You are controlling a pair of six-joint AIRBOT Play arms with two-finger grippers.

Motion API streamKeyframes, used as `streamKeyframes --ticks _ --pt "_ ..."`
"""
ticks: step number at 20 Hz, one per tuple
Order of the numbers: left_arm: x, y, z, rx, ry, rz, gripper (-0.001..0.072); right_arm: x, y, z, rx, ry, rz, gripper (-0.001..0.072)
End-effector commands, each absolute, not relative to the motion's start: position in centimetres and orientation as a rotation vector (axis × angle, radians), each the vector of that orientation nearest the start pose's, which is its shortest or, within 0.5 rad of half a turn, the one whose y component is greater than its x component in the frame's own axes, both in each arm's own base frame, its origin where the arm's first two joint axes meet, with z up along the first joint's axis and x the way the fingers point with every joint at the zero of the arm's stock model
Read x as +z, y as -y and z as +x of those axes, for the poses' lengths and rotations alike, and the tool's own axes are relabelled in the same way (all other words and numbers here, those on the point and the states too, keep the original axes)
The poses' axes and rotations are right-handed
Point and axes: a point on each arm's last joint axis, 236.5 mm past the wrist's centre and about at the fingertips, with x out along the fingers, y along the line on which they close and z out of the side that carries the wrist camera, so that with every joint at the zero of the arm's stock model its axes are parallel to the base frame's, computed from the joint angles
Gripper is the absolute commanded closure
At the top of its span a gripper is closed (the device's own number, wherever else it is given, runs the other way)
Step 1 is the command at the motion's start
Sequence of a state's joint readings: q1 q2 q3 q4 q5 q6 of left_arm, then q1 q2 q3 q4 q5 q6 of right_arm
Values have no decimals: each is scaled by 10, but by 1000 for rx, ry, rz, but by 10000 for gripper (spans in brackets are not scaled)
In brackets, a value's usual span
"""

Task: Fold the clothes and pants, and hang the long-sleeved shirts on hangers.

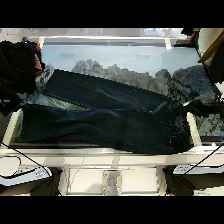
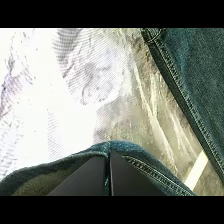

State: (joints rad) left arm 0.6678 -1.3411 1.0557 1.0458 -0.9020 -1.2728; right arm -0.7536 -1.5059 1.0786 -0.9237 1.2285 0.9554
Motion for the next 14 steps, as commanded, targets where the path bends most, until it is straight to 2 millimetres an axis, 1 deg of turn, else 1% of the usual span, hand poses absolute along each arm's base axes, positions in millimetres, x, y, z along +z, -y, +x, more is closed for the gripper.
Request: streamKeyframes --ticks 1,3,5,6,8,10,11,12,13,14 --pt "-10 -185 385 259 -958 -614 692 -79 146 340 37 -1209 679 248" --pt "-10 -185 385 259 -958 -613 692 -80 145 349 37 -1165 705 249" --pt "-10 -185 385 259 -958 -614 692 -73 142 367 72 -1087 723 249" --pt "-10 -185 385 259 -958 -613 692 -72 144 374 61 -1059 721 249" --pt "-10 -185 385 259 -958 -614 692 -77 146 383 37 -1043 701 249" --pt "-10 -185 385 259 -958 -614 691 -85 139 389 46 -1054 698 250" --pt "-10 -185 385 259 -958 -613 692 -87 134 393 64 -1046 695 295" --pt "-10 -185 385 259 -958 -613 692 -81 129 401 98 -1013 682 458" --pt "-10 -185 385 259 -958 -613 692 -70 127 412 129 -960 684 562" --pt "-10 -185 385 259 -957 -613 692 -53 128 425 154 -900 692 649"
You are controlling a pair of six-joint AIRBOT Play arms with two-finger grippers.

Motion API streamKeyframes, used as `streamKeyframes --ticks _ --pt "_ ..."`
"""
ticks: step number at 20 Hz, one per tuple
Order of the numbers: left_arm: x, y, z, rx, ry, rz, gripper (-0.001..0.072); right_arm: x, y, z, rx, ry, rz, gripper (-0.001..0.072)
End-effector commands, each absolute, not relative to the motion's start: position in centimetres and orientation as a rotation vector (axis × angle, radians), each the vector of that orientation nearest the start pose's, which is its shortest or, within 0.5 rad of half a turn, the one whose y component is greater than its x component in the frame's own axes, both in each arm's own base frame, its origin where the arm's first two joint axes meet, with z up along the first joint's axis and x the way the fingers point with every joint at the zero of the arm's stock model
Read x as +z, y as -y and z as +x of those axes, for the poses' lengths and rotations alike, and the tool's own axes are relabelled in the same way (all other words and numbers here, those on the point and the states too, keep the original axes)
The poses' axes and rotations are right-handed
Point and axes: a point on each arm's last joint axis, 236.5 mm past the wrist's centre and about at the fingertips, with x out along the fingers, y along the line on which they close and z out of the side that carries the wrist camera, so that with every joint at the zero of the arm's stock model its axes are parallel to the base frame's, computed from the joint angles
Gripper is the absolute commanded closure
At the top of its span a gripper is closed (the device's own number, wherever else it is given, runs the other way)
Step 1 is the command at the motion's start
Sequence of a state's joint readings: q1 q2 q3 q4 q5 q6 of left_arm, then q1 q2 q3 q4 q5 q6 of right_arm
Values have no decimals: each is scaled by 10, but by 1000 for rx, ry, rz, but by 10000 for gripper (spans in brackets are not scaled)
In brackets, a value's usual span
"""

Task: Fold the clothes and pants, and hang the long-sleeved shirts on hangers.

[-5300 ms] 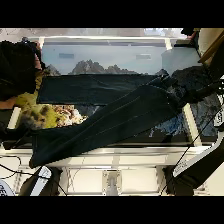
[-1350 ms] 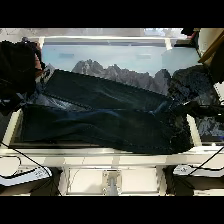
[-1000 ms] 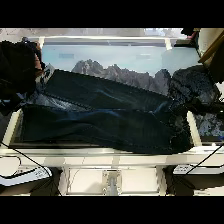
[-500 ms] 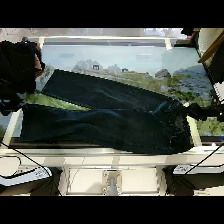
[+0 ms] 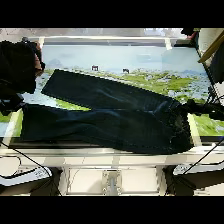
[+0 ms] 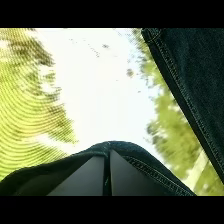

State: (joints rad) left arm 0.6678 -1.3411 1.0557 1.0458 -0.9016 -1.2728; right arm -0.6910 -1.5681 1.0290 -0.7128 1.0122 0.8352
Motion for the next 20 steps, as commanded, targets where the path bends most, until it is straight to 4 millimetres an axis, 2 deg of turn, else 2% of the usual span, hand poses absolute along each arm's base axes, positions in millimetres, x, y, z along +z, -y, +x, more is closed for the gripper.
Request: streamKeyframes --ticks 1,3,5,7,9,12,13,14,15,16,17,18,20 --pt "-10 -185 385 260 -957 -613 692 -36 133 437 159 -848 695 650" --pt "-10 -186 385 262 -955 -612 692 1 152 461 149 -766 641 650" --pt "-9 -189 387 270 -942 -608 692 37 179 483 77 -675 610 650" --pt "-7 -190 389 273 -928 -613 692 56 201 499 0 -609 580 650" --pt "-7 -189 390 274 -926 -620 692 47 201 508 -15 -613 563 650" --pt "-7 -189 390 277 -926 -625 692 -3 177 521 16 -703 598 649" --pt "-7 -189 390 276 -924 -628 691 -21 170 526 11 -726 628 600" --pt "-5 -187 392 271 -917 -642 691 -35 164 531 6 -740 655 324" --pt "-3 -185 394 266 -906 -658 670 -43 159 533 3 -753 682 174" --pt "-2 -184 396 262 -897 -671 483 -47 157 533 4 -761 692 176" --pt "0 -183 398 258 -890 -681 180 -45 158 531 10 -765 694 176" --pt "2 -183 398 257 -885 -684 81 -38 160 526 23 -766 708 176" --pt "10 -186 397 259 -873 -681 83 -11 172 510 58 -759 735 183"
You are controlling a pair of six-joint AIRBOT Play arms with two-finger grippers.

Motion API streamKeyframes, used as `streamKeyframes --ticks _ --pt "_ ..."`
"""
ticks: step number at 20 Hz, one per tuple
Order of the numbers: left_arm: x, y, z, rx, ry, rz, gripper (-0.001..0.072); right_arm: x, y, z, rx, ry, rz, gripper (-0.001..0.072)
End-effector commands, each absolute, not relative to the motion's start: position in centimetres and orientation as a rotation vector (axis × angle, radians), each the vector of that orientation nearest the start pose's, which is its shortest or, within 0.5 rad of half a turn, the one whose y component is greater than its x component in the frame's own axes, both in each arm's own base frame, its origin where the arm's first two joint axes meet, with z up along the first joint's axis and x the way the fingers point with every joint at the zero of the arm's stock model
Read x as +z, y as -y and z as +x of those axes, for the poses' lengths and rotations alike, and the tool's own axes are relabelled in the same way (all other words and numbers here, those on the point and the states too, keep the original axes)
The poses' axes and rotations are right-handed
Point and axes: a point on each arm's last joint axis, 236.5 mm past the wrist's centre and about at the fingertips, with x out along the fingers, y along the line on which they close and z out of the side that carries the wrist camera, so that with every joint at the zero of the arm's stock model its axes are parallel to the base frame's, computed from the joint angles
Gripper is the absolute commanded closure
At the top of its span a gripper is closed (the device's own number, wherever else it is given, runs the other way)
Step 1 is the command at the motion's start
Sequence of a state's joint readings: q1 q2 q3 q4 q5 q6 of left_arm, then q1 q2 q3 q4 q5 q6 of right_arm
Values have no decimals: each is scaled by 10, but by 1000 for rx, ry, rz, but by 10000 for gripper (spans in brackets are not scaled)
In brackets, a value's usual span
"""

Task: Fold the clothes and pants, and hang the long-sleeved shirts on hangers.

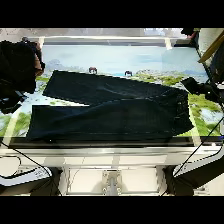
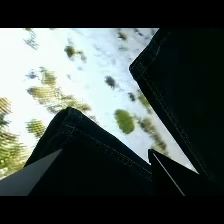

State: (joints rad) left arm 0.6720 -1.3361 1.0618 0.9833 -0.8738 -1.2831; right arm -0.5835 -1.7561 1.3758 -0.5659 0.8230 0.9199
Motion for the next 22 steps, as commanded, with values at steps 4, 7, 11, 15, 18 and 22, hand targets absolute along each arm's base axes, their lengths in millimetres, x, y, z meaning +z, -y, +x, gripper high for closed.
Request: streamKeyframes --ticks 4,7,11,15,18,22 --pt "29 -193 356 276 -914 -719 92 37 196 424 111 -876 676 257" --pt "6 -184 295 332 -1023 -796 112 31 189 346 88 -988 701 258" --pt "-31 -162 228 451 -1025 -930 111 -1 166 280 0 -982 794 258" --pt "-46 -141 189 488 -1057 -1057 112 7 149 272 29 -960 848 258" --pt "-59 -132 181 494 -1077 -1099 112 22 140 282 80 -901 896 258" --pt "-78 -143 179 572 -1028 -1088 112 25 131 279 121 -913 913 258"
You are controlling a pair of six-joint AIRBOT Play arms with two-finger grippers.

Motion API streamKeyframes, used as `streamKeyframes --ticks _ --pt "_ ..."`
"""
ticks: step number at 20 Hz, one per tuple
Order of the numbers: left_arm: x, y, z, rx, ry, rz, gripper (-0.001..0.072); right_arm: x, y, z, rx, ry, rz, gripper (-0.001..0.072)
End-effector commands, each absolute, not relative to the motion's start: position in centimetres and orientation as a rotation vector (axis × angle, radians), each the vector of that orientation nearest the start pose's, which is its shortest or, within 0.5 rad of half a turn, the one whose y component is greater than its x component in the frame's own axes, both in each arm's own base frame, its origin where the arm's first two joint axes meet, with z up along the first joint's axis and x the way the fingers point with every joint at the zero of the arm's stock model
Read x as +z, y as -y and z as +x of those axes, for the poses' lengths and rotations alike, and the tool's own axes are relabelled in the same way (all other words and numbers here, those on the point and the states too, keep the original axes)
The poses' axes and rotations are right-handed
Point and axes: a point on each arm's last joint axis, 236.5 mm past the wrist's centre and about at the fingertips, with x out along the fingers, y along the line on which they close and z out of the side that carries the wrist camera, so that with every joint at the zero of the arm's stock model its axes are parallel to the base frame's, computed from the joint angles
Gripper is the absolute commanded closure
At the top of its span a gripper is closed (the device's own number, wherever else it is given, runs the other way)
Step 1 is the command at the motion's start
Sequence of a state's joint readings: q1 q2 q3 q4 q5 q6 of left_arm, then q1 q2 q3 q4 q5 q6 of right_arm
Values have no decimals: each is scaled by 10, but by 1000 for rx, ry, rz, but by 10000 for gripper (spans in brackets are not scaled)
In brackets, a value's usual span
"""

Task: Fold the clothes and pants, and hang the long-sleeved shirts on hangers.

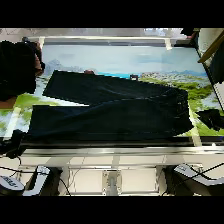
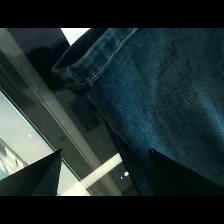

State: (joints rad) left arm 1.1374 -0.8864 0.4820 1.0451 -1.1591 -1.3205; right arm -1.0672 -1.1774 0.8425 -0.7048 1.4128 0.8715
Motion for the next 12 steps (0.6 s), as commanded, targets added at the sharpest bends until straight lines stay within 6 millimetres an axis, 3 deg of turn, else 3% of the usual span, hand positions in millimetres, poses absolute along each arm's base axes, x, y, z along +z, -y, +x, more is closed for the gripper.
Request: streamKeyframes --ticks 1,5,6,12 --pt "-81 -145 181 587 -1003 -1097 112 26 129 278 130 -917 916 258" --pt "-88 -156 192 645 -887 -1138 116 28 124 276 150 -926 922 258" --pt "-89 -156 196 645 -863 -1161 152 28 124 276 153 -927 923 258" --pt "-93 -156 215 598 -807 -1238 158 29 119 274 172 -935 929 258"
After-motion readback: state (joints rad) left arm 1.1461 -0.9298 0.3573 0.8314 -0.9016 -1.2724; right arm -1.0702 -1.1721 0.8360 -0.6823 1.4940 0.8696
